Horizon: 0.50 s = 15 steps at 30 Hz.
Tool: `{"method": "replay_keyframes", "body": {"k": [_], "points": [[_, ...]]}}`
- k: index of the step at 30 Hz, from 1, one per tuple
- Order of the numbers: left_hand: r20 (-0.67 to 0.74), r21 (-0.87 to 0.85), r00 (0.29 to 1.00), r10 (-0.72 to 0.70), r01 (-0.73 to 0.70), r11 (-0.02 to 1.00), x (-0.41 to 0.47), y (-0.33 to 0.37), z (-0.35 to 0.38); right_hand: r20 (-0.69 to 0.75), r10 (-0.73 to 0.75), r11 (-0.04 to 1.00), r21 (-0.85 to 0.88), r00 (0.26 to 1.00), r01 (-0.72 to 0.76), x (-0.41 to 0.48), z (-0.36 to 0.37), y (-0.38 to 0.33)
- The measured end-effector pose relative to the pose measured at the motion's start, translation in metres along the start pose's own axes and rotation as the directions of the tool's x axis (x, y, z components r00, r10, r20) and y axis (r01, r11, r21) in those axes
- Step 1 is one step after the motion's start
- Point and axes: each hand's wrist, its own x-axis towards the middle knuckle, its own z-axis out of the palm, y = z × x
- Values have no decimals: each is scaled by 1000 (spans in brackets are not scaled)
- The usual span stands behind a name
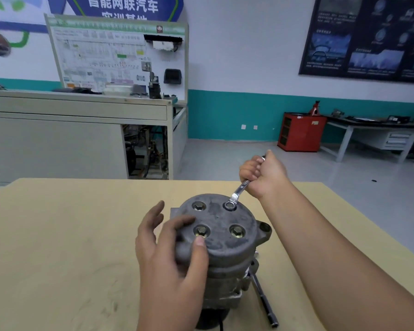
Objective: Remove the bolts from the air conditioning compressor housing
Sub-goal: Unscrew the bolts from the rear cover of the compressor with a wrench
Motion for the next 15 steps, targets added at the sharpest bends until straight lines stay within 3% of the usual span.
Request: {"method": "replay_keyframes", "body": {"k": [7, 12, 15], "points": [[57, -27, 998, -19, 21, 999, 10, 7, 6, -170, -187, 970, 125, 968, 209, -18, -16, -5], [112, -6, 994, -20, 21, 1000, 39, -1, -1, -133, -205, 967, 125, 970, 222, -37, -28, -10], [203, 93, 976, -76, 58, 994, 67, -4, -5, -81, -218, 968, 113, 973, 226, -53, -32, -8]]}}
